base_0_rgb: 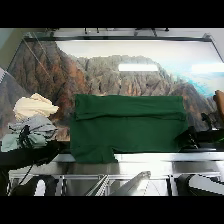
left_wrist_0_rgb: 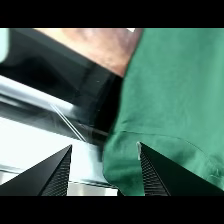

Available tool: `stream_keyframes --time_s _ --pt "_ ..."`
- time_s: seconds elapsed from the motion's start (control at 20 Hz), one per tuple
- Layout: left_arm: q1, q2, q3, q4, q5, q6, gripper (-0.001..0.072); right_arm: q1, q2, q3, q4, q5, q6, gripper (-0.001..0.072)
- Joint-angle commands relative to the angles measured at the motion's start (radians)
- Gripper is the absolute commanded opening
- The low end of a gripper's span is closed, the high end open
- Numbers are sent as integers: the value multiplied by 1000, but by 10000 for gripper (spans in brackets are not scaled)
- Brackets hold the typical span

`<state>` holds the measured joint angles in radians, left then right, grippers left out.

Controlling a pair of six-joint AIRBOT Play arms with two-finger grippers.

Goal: Fold the shirts.

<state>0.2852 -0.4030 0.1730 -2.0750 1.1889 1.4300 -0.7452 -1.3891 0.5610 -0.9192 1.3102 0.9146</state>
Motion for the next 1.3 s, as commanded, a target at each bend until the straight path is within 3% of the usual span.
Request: stream_keyframes --time_s 0.0,0.15,0.4,0.7,0.95,1.05,1.1,1.15,1.2,1.25 --pt "-8 -72 -5 1 -2 -24 460 0 0 0 0 -96 -2 223" --pt "-103 -222 -4 -52 -89 26 460 0 0 0 0 -95 -2 223" --pt "-397 -450 34 -156 -328 37 460 0 0 0 1 -90 -2 223" --pt "-602 -615 235 -203 -285 106 456 0 0 0 1 -90 -2 223" --pt "-549 -530 216 -204 -231 114 68 0 0 0 0 -80 0 223" --pt "-462 -449 165 -206 -212 117 65 0 0 0 0 -69 5 222" --pt "-414 -410 141 -212 -198 131 31 0 0 0 0 -66 17 222" --pt "-359 -369 113 -241 -180 174 31 0 0 0 1 -57 17 198" --pt "-303 -335 90 -275 -161 212 31 0 0 0 5 -40 17 21" --pt "-248 -303 67 -307 -137 253 31 0 0 0 9 -24 18 19"
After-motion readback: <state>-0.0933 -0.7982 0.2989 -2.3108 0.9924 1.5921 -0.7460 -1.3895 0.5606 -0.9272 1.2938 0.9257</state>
